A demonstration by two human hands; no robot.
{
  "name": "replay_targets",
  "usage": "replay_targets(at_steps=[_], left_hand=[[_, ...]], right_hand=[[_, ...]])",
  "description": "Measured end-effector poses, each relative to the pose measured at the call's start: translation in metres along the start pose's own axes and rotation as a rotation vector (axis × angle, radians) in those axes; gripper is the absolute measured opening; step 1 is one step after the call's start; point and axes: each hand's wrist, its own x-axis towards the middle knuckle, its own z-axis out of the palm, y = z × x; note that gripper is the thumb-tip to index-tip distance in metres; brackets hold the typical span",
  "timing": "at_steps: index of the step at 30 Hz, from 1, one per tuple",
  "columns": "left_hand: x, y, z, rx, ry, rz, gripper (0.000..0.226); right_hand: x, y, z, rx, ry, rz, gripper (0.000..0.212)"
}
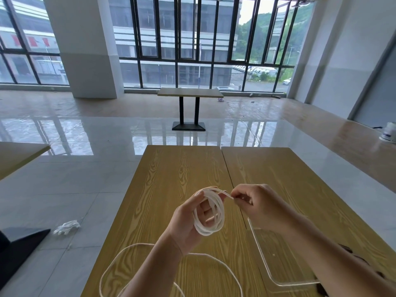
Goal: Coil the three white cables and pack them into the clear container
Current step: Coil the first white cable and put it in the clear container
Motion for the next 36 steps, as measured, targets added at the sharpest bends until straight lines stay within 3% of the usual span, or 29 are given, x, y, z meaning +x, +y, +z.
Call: replay_targets(at_steps=[4, 9, 12, 16, 19, 23, 30, 36], left_hand=[[0.015, -0.007, 0.019, 0.004, -0.007, 0.027, 0.046], [0.033, -0.019, 0.036, 0.077, -0.007, 0.057, 0.052], [0.041, -0.024, 0.044, 0.085, -0.032, 0.046, 0.051], [0.048, -0.029, 0.051, 0.094, -0.032, 0.052, 0.05], [0.051, -0.03, 0.052, 0.105, -0.036, 0.069, 0.049], [0.055, -0.034, 0.055, 0.134, -0.005, 0.092, 0.048], [0.054, -0.04, 0.055, 0.111, 0.139, 0.15, 0.039], [0.053, -0.041, 0.055, 0.202, 0.297, 0.204, 0.032]], right_hand=[[-0.009, 0.012, -0.001, 0.267, 0.072, 0.111, 0.016], [-0.019, 0.018, 0.004, 0.933, 0.151, 0.326, 0.011], [-0.022, 0.022, 0.006, 1.211, 0.159, 0.434, 0.01], [-0.021, 0.026, 0.006, 1.522, 0.159, 0.501, 0.015], [-0.022, 0.028, 0.003, 1.685, 0.103, 0.524, 0.032], [-0.023, 0.03, 0.005, 1.79, -0.006, 0.562, 0.038], [-0.026, 0.032, 0.008, 1.719, -0.178, 0.619, 0.012], [-0.026, 0.036, 0.011, 1.56, -0.174, 0.605, 0.027]])
